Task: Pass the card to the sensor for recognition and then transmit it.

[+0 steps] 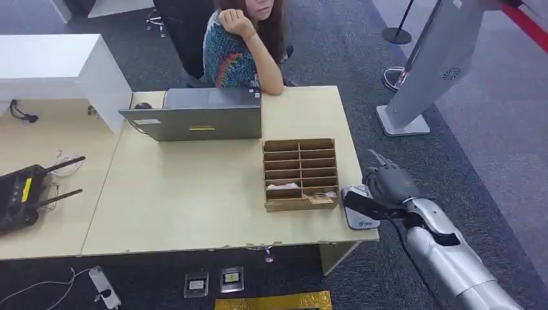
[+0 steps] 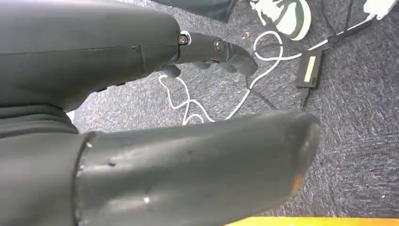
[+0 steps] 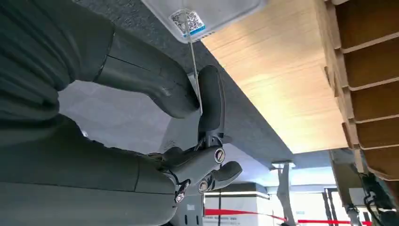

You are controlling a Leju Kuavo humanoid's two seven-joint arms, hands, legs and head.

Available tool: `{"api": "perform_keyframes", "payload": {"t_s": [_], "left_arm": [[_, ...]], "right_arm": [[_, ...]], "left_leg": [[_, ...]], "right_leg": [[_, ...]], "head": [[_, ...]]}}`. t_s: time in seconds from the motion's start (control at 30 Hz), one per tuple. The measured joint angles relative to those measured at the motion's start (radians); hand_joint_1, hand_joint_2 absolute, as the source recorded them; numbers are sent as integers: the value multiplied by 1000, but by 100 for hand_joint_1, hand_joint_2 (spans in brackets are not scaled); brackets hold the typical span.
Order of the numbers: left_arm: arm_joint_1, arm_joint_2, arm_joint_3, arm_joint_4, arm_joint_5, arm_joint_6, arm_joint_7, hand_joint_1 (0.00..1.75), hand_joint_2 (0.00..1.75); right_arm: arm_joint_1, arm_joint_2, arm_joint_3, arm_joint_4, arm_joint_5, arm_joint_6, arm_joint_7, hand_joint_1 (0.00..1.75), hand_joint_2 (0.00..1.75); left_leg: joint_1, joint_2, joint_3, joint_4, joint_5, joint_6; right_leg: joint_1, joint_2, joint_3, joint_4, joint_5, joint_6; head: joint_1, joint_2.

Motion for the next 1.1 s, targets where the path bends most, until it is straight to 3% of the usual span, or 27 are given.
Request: {"api": "perform_keyframes", "payload": {"t_s": [0.83,1.1], "left_arm": [[-6,0,-1,0,-5,-7,8,0,0],[-13,0,-13,0,-11,-5,9,0,0]], "right_arm": [[19,24,16,-5,-8,-10,18,175,175],[-41,5,-19,-16,-2,-9,10,175,175]], "left_leg": [[0,0,0,0,0,0],[-1,0,0,0,0,0]], "right_leg": [[0,0,0,0,0,0],[0,0,0,0,0,0]], "head": [[0,0],[0,0]]}}
